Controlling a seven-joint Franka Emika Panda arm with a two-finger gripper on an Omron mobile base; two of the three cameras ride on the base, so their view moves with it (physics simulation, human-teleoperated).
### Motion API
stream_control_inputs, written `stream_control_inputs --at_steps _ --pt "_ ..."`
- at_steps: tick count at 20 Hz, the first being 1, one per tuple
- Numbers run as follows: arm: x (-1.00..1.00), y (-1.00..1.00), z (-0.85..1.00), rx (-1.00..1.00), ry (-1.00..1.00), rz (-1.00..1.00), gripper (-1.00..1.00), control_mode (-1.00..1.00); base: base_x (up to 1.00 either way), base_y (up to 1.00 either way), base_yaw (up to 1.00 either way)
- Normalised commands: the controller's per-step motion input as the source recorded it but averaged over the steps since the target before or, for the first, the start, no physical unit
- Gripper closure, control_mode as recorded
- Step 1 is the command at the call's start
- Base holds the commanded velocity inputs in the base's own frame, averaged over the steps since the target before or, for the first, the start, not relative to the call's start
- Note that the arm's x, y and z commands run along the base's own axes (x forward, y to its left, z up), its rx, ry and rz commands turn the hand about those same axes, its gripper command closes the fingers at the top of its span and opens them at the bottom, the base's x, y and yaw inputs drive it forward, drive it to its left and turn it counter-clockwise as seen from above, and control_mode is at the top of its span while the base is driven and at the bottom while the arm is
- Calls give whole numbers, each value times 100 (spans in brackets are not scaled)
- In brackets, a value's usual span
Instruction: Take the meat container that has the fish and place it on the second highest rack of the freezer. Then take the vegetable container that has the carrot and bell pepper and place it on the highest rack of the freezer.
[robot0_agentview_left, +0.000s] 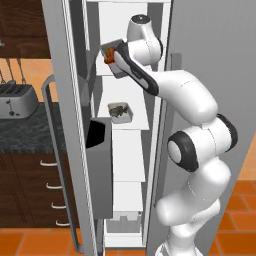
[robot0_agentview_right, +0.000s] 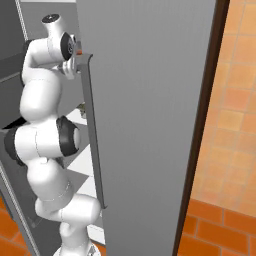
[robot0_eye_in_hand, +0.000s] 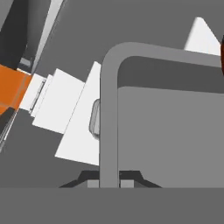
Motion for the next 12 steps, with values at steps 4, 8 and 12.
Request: stream_control_inputs --at_steps 4,8,12 --pt "71 21 11 0 -1 0 100 -100 0 0 0" --pt "58 15 14 0 -2 0 100 -100 0 0 0" --pt "53 11 2 3 -2 -1 100 -100 0 0 0"
